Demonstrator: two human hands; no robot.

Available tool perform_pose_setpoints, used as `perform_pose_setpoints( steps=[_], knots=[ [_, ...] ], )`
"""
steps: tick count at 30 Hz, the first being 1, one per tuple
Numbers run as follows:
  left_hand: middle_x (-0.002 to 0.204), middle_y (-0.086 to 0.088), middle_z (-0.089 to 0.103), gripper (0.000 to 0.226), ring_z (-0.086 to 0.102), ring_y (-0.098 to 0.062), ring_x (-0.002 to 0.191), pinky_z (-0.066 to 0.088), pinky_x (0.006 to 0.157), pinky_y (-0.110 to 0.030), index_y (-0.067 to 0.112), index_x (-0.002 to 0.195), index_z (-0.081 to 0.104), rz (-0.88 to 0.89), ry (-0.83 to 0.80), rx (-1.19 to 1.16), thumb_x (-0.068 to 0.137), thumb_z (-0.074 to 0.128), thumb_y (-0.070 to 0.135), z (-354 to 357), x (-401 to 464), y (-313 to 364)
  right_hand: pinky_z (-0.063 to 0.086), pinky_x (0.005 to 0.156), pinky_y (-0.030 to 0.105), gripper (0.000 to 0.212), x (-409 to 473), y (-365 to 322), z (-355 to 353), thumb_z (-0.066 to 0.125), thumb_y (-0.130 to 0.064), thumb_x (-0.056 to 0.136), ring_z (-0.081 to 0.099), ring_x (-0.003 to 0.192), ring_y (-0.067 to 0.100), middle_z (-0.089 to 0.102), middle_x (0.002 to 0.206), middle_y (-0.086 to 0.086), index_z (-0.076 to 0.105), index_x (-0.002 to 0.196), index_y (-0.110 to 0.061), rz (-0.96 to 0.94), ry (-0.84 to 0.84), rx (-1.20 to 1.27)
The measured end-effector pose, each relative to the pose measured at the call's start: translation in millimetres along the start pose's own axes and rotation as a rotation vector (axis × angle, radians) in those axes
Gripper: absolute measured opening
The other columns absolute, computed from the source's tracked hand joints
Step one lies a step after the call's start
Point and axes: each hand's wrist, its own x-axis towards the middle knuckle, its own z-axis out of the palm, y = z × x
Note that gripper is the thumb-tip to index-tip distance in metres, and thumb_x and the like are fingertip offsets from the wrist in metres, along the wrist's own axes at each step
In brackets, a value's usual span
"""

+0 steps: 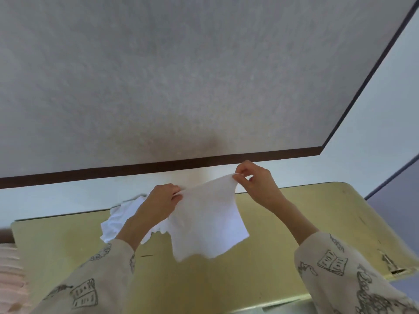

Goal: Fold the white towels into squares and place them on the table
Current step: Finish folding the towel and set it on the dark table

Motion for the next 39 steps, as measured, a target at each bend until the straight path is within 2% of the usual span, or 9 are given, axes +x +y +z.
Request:
perform_pose_setpoints(
  steps=[5,7,12,17,22,25,29,34,39],
  knots=[
    [0.109,-0.009,0.067,0.027,0.059,-0.027,0.100,0.040,0.085,-0.027,0.008,0.113,0.064,0.085,0.032,-0.051,0.097,0.044,0.017,-5,37,16,0.036,0.061,0.011,0.009,10,30,-50,0.060,-0.015,0.089,0.056,0.081,0.013,0.061,0.085,-0.002,0.060,0.091,-0.007,0.113,0.205,-0.049],
    [0.110,-0.011,0.066,0.028,0.059,-0.028,0.100,0.038,0.079,-0.025,0.008,0.117,0.061,0.135,0.054,-0.080,0.097,0.043,0.015,-9,55,32,0.036,0.059,0.011,0.006,14,32,-70,0.060,-0.015,0.089,0.056,0.079,0.014,0.061,0.084,-0.001,0.059,0.090,-0.008,0.137,0.288,-0.024],
    [0.097,-0.001,0.059,0.017,0.056,-0.023,0.088,0.040,0.073,-0.031,0.014,0.109,0.052,0.227,0.137,-0.228,0.098,0.040,0.019,-15,83,64,0.037,0.062,0.001,0.003,6,38,-107,0.057,-0.014,0.090,0.054,0.072,-0.001,0.058,0.079,-0.006,0.055,0.089,-0.015,0.168,0.447,0.024],
    [0.083,0.000,0.060,0.011,0.058,-0.022,0.077,0.038,0.065,-0.025,0.008,0.098,0.057,0.264,0.057,-0.222,0.093,0.053,0.017,22,79,69,0.038,0.065,0.007,0.002,-37,78,-99,0.058,-0.014,0.091,0.056,0.082,0.009,0.060,0.085,-0.004,0.056,0.090,-0.012,0.249,0.351,-0.067],
    [0.078,-0.002,0.062,0.012,0.054,-0.013,0.065,0.037,0.057,-0.019,0.011,0.097,0.063,0.186,-0.282,-0.140,0.092,0.052,0.013,110,44,34,0.036,0.060,0.006,0.008,-101,149,-40,0.062,-0.012,0.088,0.057,0.082,0.013,0.066,0.087,0.006,0.061,0.091,-0.005,0.499,0.114,-0.096],
    [0.086,-0.003,0.064,0.017,0.060,-0.018,0.079,0.044,0.070,-0.025,0.009,0.099,0.065,0.106,-0.492,-0.147,0.089,0.051,0.008,161,16,10,0.034,0.068,0.020,0.007,-139,184,1,0.061,-0.013,0.088,0.062,0.094,0.020,0.068,0.097,0.008,0.055,0.085,-0.016,0.669,-0.070,-0.098],
    [0.082,0.001,0.060,0.017,0.055,-0.016,0.079,0.035,0.061,-0.013,0.006,0.096,0.068,0.022,-0.634,-0.175,0.087,0.053,0.005,202,-4,-15,0.036,0.074,0.020,0.008,-165,213,38,0.060,-0.013,0.089,0.061,0.094,0.019,0.067,0.099,0.008,0.054,0.084,-0.016,0.787,-0.157,-0.045],
    [0.063,0.009,0.052,0.014,0.048,-0.012,0.063,0.030,0.052,-0.014,0.019,0.073,0.058,-0.102,-0.554,-0.267,0.086,0.061,0.014,217,14,-23,0.044,0.076,0.030,0.006,-154,240,57,0.060,-0.016,0.089,0.058,0.083,0.020,0.061,0.082,0.000,0.058,0.084,-0.013,0.935,-0.033,0.112],
    [0.086,-0.005,0.068,0.023,0.065,-0.017,0.081,0.049,0.078,-0.032,0.017,0.092,0.064,-0.207,-0.479,-0.441,0.081,0.062,0.037,231,55,-21,0.053,0.069,0.034,0.011,-127,269,67,0.058,-0.007,0.089,0.059,0.071,0.023,0.061,0.074,0.005,0.060,0.078,-0.011,1.002,0.193,0.330]
  ],
)
